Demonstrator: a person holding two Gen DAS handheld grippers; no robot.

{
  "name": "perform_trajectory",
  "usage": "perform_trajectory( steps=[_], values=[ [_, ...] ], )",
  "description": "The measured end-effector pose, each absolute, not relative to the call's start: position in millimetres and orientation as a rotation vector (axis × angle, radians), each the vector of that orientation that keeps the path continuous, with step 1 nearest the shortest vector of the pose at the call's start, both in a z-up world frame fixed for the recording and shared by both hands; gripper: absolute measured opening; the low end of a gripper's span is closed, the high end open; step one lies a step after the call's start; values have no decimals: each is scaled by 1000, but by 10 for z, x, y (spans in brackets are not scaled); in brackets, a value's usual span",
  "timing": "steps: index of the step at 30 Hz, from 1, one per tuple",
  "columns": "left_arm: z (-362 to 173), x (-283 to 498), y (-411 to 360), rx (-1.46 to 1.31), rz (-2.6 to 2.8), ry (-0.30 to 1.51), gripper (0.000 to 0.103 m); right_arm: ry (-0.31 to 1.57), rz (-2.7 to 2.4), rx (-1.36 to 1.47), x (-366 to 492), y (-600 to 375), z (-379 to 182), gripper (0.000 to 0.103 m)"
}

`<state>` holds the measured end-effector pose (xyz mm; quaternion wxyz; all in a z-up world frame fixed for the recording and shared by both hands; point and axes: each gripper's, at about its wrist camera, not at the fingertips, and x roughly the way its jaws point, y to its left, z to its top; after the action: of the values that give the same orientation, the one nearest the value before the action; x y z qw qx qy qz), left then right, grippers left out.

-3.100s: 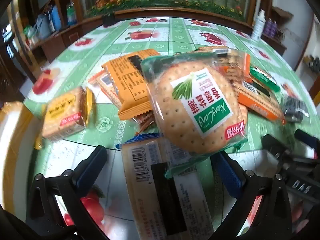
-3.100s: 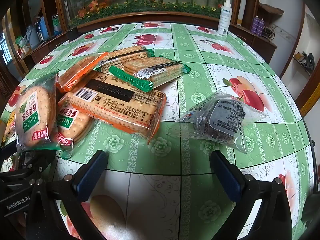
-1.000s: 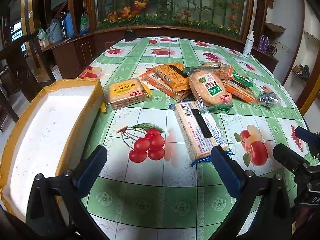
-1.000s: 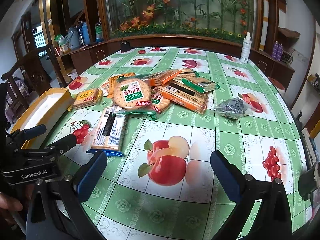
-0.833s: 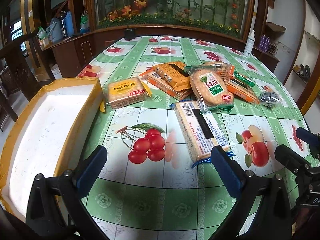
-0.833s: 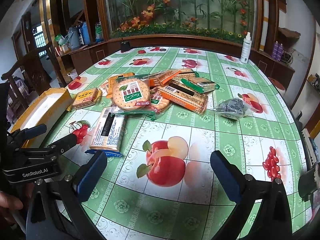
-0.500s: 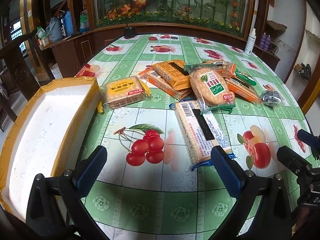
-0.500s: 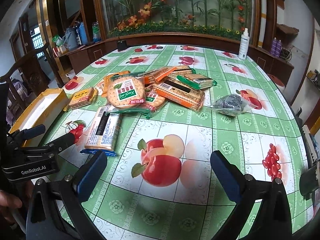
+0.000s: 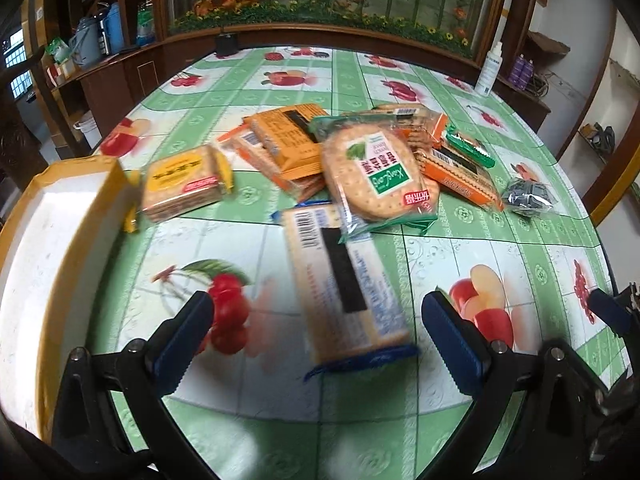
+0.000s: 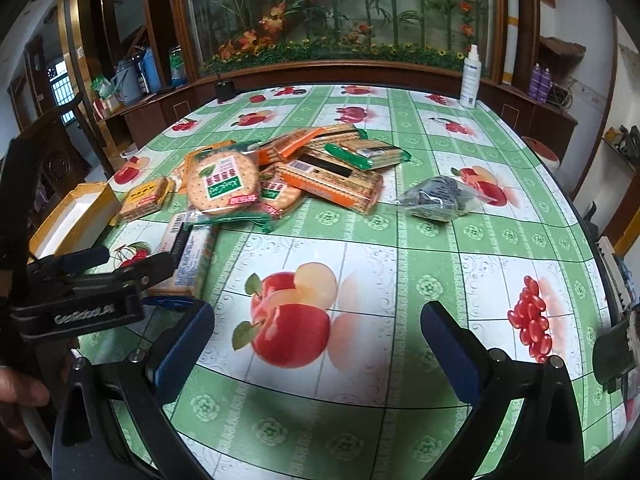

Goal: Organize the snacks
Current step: 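Grasp the white biscuit pack with left tool while right tool grasps round cracker pack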

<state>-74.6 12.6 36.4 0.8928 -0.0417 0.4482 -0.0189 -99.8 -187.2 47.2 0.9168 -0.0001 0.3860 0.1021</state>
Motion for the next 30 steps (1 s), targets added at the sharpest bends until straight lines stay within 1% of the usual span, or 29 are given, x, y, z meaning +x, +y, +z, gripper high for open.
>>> perform_trajectory(
  steps=[10,11,12,15,17,20,24,27,30],
  values=[
    [153,-483,9,-55,-18,988,103,797,202,13,-930,-1970,479,103],
    [136,-466,16,-56,-17,993,101,799,203,13,-914,-1973,476,103],
    [124,-455,23,-58,-18,997,95,801,205,11,-896,-1965,476,103],
    [92,-427,30,-45,-11,1001,82,800,211,3,-834,-1927,499,103],
    [100,-420,30,-32,-22,998,78,796,215,-4,-777,-1893,523,103],
    [123,-442,53,-14,-29,981,60,792,221,-6,-656,-1826,566,103],
    [130,-471,157,-13,-46,979,57,807,264,46,-438,-1725,601,103],
    [138,-527,285,-28,-44,986,57,830,296,78,-264,-1568,579,103],
    [144,-596,435,-46,-35,991,57,837,315,36,-105,-1341,521,103]
  ],
)
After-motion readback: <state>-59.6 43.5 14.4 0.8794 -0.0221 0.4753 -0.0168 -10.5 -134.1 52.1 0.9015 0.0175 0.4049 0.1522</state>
